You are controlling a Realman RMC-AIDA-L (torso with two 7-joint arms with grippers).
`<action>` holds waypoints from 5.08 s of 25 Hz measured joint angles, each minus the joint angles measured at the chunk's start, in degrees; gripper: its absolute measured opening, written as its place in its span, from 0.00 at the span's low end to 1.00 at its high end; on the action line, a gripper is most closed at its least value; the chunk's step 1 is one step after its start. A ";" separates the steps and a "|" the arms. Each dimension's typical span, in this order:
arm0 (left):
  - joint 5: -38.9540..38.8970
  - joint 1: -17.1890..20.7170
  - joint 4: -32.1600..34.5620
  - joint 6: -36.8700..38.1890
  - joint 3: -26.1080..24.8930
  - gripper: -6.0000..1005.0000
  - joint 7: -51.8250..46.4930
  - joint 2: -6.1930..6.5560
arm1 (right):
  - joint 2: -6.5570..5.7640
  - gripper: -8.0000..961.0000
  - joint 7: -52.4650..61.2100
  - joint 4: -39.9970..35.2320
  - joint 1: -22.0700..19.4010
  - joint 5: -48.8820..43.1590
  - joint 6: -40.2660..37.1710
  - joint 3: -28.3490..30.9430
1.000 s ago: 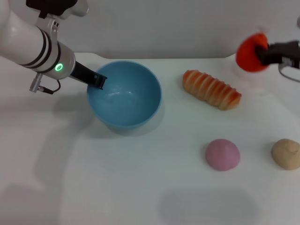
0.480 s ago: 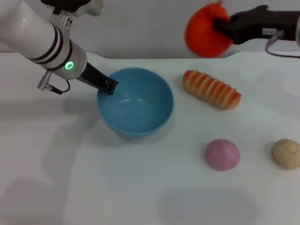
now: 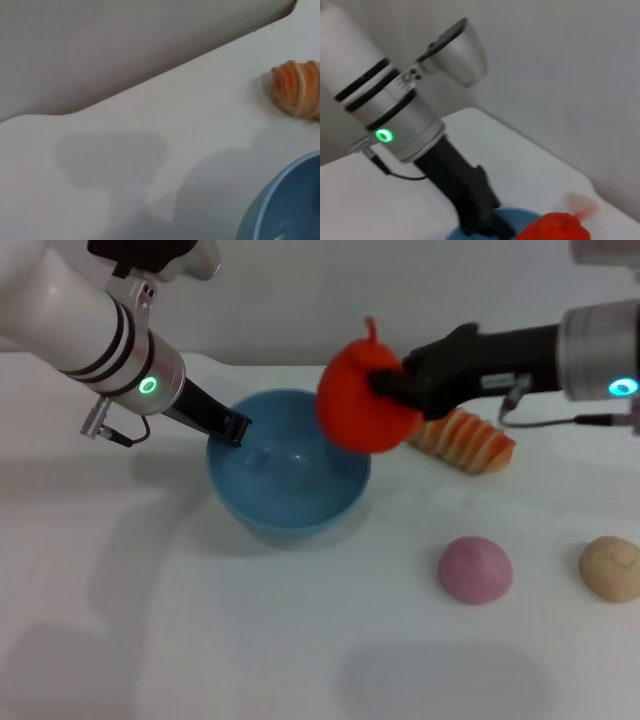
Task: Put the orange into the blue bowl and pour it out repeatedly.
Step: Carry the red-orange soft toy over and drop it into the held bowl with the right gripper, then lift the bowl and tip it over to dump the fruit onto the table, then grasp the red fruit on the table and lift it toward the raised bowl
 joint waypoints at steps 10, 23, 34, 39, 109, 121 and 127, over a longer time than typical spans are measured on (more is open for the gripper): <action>-2.32 0.69 -0.68 -1.83 2.42 0.01 0.35 -0.03 | -0.16 0.04 0.22 13.20 7.80 3.71 2.25 -2.94; -3.06 1.47 -1.49 -3.38 2.61 0.00 0.38 0.23 | -0.36 0.21 0.35 19.86 12.14 3.82 2.42 -2.21; -3.05 1.83 -1.60 -4.20 2.68 0.01 0.38 0.24 | -0.31 0.49 -2.53 14.17 7.85 3.76 3.71 0.26; -3.06 2.24 -1.59 -5.08 2.91 0.01 0.38 0.23 | 0.14 0.49 -11.75 4.85 -1.07 6.97 13.08 -0.33; -5.25 26.03 14.46 -83.21 45.17 0.00 56.29 -0.32 | 0.01 0.76 -63.02 35.40 -19.06 65.80 17.65 7.85; -36.92 18.17 8.33 -61.42 22.35 0.01 32.79 0.33 | -1.65 0.76 -28.43 20.48 -19.55 32.22 14.70 9.49; -38.81 13.86 4.15 -55.22 17.37 0.01 27.45 0.40 | -1.54 0.75 -7.52 10.20 -17.02 10.29 3.15 11.54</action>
